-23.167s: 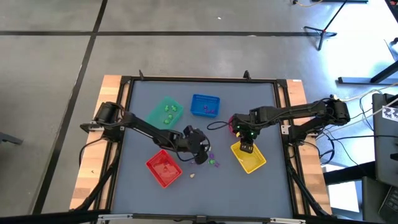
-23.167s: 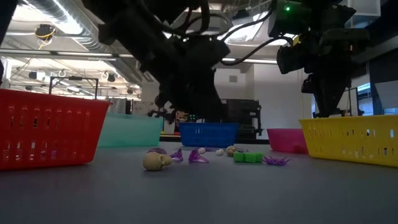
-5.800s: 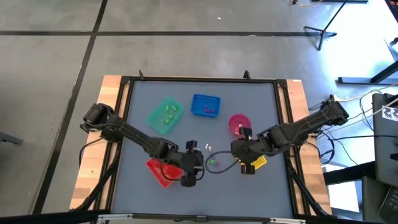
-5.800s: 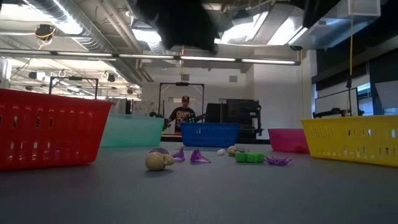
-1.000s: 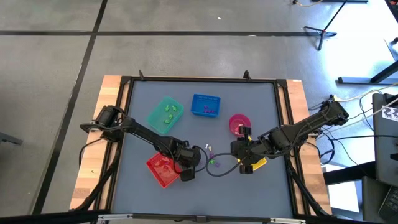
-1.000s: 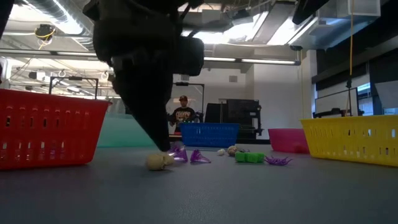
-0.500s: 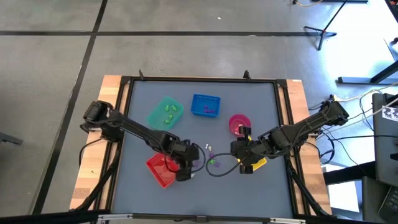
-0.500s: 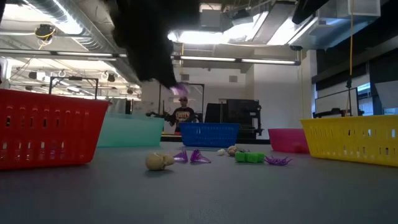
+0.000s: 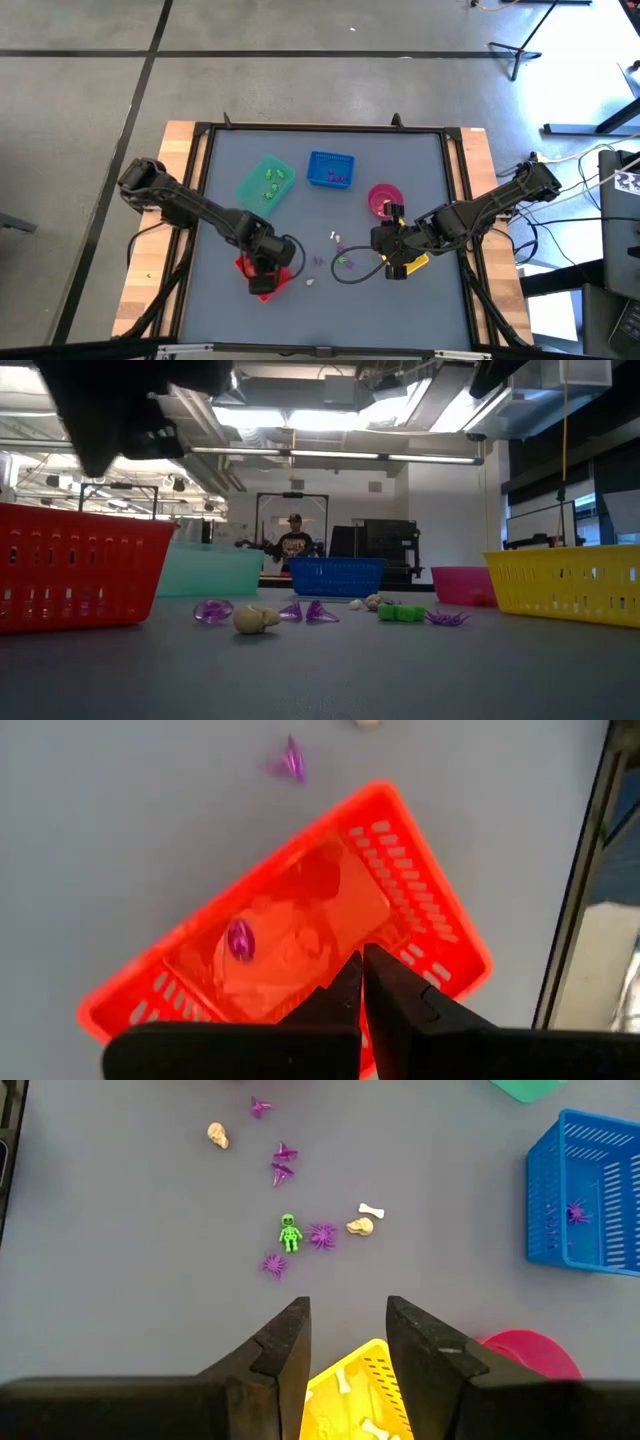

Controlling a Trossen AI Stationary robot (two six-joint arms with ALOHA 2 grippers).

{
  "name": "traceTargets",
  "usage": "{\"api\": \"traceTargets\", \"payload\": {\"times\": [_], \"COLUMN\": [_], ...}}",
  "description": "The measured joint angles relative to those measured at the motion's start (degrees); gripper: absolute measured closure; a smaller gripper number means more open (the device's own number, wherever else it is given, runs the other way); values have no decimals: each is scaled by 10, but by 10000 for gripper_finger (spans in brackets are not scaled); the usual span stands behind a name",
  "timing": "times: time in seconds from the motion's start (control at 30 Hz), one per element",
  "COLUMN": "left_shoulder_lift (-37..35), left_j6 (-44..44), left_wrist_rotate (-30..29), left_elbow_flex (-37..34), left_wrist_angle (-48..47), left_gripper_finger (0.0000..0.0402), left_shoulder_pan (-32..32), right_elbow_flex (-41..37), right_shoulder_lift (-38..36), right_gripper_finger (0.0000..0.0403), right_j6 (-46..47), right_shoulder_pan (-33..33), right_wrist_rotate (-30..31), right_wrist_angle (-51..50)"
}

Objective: Sort Halloween decoration
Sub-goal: Put the purple witch hat toy into the orange bin

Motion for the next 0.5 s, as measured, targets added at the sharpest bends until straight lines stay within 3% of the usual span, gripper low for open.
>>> {"api": "traceTargets", "payload": {"times": [0.2,0.5], "left_shoulder_lift": [0,0], "left_j6": [-16,-8], "left_wrist_rotate": [-55,-122], "left_elbow_flex": [0,0], "left_wrist_angle": [43,225], "left_gripper_finger": [401,387], "left_shoulder_pan": [-15,-6], "right_elbow_flex": [0,0], "right_shoulder_lift": [0,0], "right_gripper_finger": [271,271], "right_j6": [0,0], "right_shoulder_pan": [0,0], "right_wrist_rotate": [0,1], "right_wrist_angle": [0,0]}}
